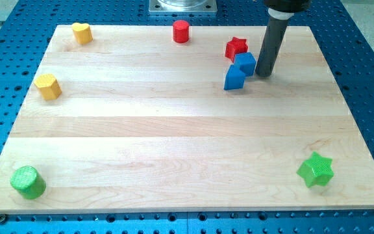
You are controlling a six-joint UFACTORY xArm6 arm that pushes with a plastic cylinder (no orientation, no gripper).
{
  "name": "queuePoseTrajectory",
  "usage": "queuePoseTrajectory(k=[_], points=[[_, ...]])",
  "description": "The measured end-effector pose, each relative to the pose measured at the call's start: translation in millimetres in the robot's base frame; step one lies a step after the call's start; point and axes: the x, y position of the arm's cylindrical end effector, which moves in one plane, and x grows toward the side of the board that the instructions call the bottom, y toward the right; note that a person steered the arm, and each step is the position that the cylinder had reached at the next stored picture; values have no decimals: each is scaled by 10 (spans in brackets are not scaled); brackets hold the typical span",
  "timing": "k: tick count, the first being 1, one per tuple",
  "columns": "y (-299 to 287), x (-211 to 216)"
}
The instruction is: Push the triangle to the bottom side of the blue cube
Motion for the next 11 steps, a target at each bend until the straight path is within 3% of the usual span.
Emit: queuePoseTrajectory(k=[2,3,4,5,6,10,11], points=[[-42,257],[-74,617],[-482,926],[-1193,691],[-1538,352],[-506,290],[-714,308]])
